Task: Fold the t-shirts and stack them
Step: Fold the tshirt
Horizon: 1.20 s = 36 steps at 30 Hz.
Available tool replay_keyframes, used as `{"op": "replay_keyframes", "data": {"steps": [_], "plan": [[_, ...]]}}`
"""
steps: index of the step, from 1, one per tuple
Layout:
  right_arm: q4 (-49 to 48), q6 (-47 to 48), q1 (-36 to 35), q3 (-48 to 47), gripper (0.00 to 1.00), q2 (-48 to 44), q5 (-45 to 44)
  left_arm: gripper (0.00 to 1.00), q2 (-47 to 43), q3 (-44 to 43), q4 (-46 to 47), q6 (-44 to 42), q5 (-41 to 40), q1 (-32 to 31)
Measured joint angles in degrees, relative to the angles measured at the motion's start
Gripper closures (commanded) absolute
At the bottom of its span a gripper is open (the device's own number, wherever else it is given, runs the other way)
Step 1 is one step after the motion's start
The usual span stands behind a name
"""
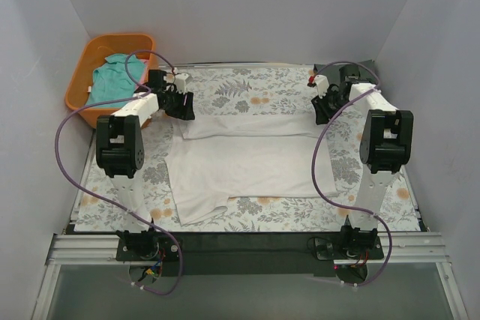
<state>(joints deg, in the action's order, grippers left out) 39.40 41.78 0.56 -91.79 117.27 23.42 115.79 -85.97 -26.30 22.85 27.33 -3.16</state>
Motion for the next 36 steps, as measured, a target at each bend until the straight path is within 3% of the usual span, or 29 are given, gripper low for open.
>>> {"op": "replay_keyframes", "data": {"steps": [7, 10, 14, 18, 23, 27, 28, 29, 32, 36], "plan": [[0.70, 0.11, -1.36, 0.50, 0.60, 1.70, -1.75, 0.55, 3.89, -0.02, -1.36, 0.37, -3.19, -1.05], [0.98, 0.42, -1.77, 1.25, 0.60, 1.70, -2.45, 0.68, 4.52, -0.02, -1.49, 0.50, -4.04, -1.70], [1.22, 0.57, -2.16, 1.79, 0.61, 1.70, -3.10, 0.98, 4.52, -0.02, -1.57, 0.76, -4.22, -1.97], [1.22, 0.66, -2.19, 1.81, 0.61, 1.70, -3.69, 0.98, 2.86, 1.46, -1.11, 0.04, -4.02, -1.97], [1.25, 0.87, -2.19, 1.95, 0.61, 1.70, -4.00, 0.87, -5.27, 6.47, -1.25, -2.10, -1.46, -1.95], [1.29, 1.16, -2.19, 2.12, 0.62, 1.70, -4.20, 0.95, -11.63, 9.11, -1.36, -4.11, 1.57, -1.97], [1.33, 1.25, -2.19, 2.12, 0.61, 1.70, -4.22, 0.91, -12.59, 9.57, -1.22, -4.83, 2.32, -1.97], [1.40, 1.36, -2.19, 2.12, 0.61, 1.70, -4.24, 0.79, -13.31, 10.12, -1.20, -5.53, 2.95, -1.99], [1.62, 1.70, -2.19, 2.12, 0.61, 1.70, -4.24, 0.74, -13.66, 11.15, -1.51, -6.01, 3.19, -2.23], [2.16, 1.73, -2.19, 2.12, 0.62, 1.70, -4.20, 0.93, -11.32, 10.99, -2.01, -5.20, 2.47, -2.29]]}}
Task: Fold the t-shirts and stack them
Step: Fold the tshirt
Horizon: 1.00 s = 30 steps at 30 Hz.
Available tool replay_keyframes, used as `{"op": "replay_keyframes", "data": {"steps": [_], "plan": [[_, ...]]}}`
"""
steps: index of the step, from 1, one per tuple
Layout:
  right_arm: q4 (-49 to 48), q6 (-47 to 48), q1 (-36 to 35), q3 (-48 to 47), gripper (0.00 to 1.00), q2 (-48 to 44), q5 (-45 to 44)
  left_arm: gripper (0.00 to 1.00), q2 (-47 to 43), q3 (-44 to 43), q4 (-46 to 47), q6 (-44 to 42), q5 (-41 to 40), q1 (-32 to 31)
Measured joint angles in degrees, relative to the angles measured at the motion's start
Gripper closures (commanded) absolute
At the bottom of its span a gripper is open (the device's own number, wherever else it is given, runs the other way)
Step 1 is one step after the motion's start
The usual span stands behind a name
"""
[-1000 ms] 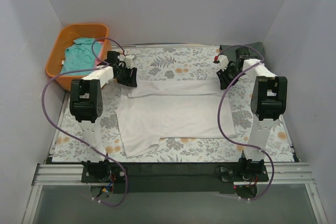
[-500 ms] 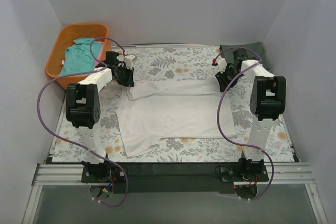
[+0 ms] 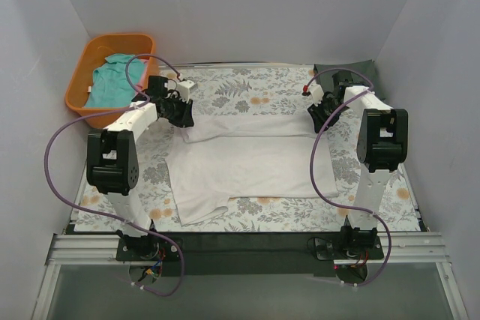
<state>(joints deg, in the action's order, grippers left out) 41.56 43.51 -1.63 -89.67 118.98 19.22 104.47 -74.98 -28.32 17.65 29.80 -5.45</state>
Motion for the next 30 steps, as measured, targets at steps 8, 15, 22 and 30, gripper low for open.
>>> {"op": "replay_keyframes", "data": {"steps": [8, 15, 22, 30], "plan": [[0.59, 0.07, 0.00, 0.00, 0.60, 0.00, -0.02, 0.65, 1.36, -0.90, 0.11, -0.11, 1.01, 0.02], [0.81, 0.24, 0.00, 0.02, 0.59, 0.00, -0.02, 0.60, 6.86, -5.64, 1.05, 2.73, -2.75, 0.02], [1.03, 0.37, 0.00, 0.33, 0.60, 0.00, -0.11, 0.81, 10.64, -6.40, 1.25, 3.37, -5.29, 0.02], [1.05, 0.44, 0.00, 0.33, 0.63, 0.00, -0.63, 1.00, 9.53, -5.77, 0.22, 1.90, -3.39, -0.02]]}}
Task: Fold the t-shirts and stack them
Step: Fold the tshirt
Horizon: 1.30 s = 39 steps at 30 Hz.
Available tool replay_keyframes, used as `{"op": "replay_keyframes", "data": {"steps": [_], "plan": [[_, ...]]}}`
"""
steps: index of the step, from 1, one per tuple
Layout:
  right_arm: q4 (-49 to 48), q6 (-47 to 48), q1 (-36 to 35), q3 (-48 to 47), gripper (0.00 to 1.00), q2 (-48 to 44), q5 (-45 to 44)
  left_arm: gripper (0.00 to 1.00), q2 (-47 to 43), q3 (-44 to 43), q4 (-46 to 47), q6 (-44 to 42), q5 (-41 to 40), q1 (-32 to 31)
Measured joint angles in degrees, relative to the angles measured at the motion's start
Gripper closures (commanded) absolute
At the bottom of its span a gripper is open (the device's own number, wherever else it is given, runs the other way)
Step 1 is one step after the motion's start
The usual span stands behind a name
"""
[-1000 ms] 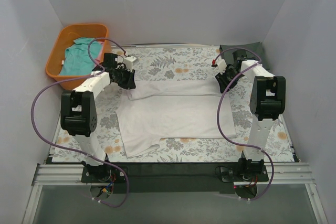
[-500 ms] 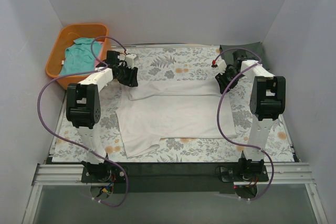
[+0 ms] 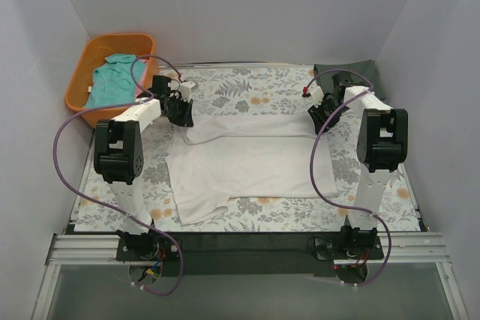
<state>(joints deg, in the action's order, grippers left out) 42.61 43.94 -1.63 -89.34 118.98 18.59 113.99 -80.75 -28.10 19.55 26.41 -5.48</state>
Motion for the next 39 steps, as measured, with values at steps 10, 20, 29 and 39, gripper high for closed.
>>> {"op": "replay_keyframes", "data": {"steps": [10, 20, 29, 39], "plan": [[0.57, 0.00, 0.00, 0.00, 0.63, -0.02, -0.28, 1.00, -15.54, 11.28, -4.31, -6.51, 9.77, -0.42], [0.96, 0.55, 0.00, 0.46, 0.63, -0.44, -0.48, 0.79, -21.07, 23.82, -12.92, -23.43, 11.52, -8.59], [1.22, 1.31, 0.00, 0.90, 0.63, -1.29, -0.48, 0.44, -19.34, 16.55, -12.87, -19.58, 11.08, -6.73], [1.53, 1.16, 0.00, 0.87, 0.63, -1.29, -0.44, 0.47, -4.00, 5.18, -1.27, 1.31, 9.44, -7.02]]}}
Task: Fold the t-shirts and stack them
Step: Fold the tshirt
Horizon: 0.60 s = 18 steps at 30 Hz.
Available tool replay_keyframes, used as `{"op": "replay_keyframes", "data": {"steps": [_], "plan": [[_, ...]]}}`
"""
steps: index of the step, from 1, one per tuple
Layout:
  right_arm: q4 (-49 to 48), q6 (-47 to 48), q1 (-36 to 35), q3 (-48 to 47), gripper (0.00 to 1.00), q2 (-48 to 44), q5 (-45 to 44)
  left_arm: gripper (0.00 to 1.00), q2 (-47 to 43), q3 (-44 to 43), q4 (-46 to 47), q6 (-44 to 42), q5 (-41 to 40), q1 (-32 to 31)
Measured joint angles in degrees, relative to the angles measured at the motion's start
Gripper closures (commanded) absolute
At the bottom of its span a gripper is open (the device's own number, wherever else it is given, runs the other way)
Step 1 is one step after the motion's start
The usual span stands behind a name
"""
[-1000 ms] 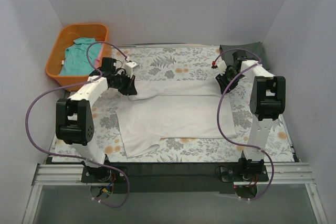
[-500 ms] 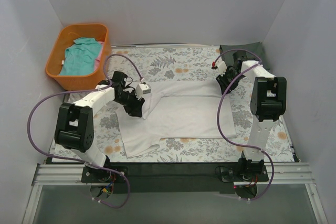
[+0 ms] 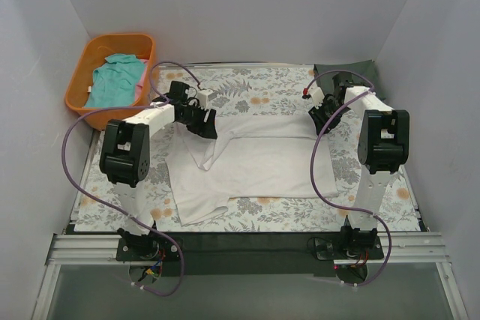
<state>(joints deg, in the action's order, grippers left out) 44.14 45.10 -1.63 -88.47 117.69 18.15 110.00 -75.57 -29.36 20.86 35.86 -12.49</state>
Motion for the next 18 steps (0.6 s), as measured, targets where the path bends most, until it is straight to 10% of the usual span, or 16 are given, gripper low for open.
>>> {"op": "replay_keyframes", "data": {"steps": [9, 14, 18], "plan": [[0.63, -0.13, 0.00, -0.15, 0.64, 0.00, 0.00, 0.68, 5.62, -3.37, 2.54, 6.38, -0.13, -1.75], [0.79, -0.13, 0.00, -0.17, 0.64, 0.00, -0.02, 1.00, 5.62, -3.37, 2.84, 6.80, 1.73, -3.41], [0.81, -0.13, 0.00, -0.26, 0.65, 0.00, -0.02, 1.00, 5.46, -3.19, 2.86, 6.38, 3.41, -4.83]]}}
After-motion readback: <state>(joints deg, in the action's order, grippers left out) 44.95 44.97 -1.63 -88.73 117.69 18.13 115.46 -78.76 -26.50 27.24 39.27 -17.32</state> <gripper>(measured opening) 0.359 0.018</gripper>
